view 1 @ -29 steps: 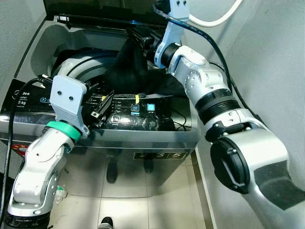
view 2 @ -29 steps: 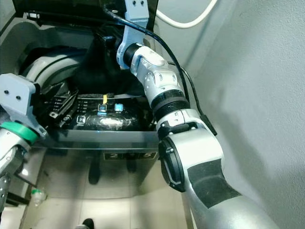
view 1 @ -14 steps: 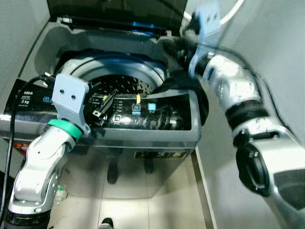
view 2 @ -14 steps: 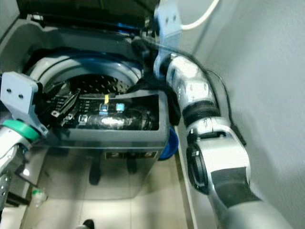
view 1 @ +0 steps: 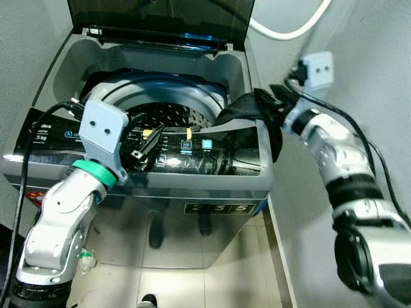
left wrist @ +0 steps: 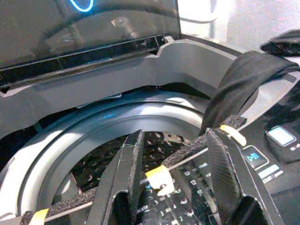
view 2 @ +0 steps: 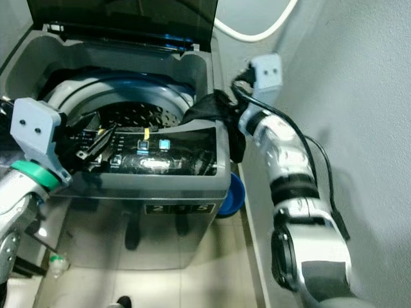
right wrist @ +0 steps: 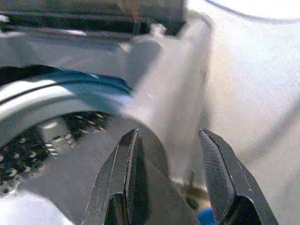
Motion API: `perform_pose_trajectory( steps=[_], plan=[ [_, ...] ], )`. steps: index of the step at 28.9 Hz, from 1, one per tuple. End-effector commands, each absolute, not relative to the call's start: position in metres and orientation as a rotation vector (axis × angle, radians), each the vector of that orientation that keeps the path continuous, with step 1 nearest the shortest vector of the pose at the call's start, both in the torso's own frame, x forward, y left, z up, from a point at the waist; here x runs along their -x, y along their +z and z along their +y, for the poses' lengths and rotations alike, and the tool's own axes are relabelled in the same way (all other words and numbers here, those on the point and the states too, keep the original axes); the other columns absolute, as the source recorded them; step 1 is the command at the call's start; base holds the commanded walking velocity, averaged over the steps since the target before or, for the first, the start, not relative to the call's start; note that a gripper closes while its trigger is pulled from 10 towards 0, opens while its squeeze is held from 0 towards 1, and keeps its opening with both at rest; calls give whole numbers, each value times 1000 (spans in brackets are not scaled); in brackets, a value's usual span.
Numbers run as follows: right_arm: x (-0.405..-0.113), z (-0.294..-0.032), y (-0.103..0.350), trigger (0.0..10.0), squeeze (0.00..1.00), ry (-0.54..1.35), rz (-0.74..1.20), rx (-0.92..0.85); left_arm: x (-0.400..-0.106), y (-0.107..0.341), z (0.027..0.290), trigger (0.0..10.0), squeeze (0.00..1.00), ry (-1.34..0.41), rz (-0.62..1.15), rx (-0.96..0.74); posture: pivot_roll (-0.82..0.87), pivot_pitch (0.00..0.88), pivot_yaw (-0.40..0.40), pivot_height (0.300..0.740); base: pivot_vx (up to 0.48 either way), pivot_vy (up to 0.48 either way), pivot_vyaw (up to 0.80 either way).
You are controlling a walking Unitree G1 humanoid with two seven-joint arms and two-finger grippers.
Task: Clothes washing
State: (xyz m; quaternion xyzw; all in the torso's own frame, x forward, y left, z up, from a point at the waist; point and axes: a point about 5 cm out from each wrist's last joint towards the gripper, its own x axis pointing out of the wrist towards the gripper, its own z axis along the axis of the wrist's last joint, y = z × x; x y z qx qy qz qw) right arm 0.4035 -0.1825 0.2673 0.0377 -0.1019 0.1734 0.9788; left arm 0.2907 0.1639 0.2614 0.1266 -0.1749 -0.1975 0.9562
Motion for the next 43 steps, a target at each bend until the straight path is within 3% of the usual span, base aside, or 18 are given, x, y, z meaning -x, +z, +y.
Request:
perform_pose_trajectory(
  steps=[1,5,10,14,16,17,19,23,30,32,35,37,38,41,43],
  plan=[
    [-398,-206,276,10000,0,249,-271,-142,-292,260,161,10000,0,-416,-354,-272,142,128,12,740,0,0,0],
    [-395,-225,275,10000,0,158,-230,-104,-294,259,163,10000,0,-409,-348,-279,133,121,16,740,0,0,0],
    [-394,-215,264,10000,0,189,-167,-44,-295,258,162,10000,0,-409,-344,-281,128,117,18,740,0,0,0],
    [-391,-190,257,10000,0,277,-143,-57,-296,259,161,10000,0,-414,-347,-279,128,117,18,740,0,0,0],
    [-388,-155,256,10000,0,396,-122,-79,-296,259,160,10000,0,-417,-349,-279,132,109,13,740,0,0,0],
    [-388,-155,256,10000,0,396,-122,-79,-296,259,160,10000,0,-417,-349,-279,132,109,13,740,0,0,0],
    [-388,-131,257,10000,0,471,-96,-83,-295,258,161,10000,0,-420,-348,-279,132,104,6,740,0,0,0],
    [-392,-116,263,10000,0,512,-79,-84,-294,256,161,10000,0,-415,-343,-282,131,100,-5,740,0,0,0],
    [-386,-73,305,10000,0,658,-166,-165,-292,254,163,10000,0,-399,-340,-288,135,96,-15,740,0,0,0],
    [-370,-53,338,10000,0,818,-261,-292,-292,254,163,10000,0,-397,-341,-289,139,93,-21,740,0,0,0],
    [-360,-50,357,10000,0,900,-321,-396,-291,255,163,10000,0,-396,-342,-289,139,93,-21,740,0,0,0],
    [-360,-65,380,10000,0,851,-421,-447,-291,255,164,10000,0,-390,-343,-290,143,93,-26,740,0,0,0],
    [-364,-72,384,10000,0,800,-437,-427,-291,255,165,10000,0,-388,-343,-291,143,93,-26,740,0,0,0],
    [-394,-93,344,10000,0,488,-301,26,-291,253,164,10000,0,-389,-339,-292,133,94,-22,740,0,0,0],
    [-400,-98,326,10000,0,436,-253,128,-292,253,164,10000,0,-392,-338,-293,133,94,-22,740,0,0,0]
  ],
)
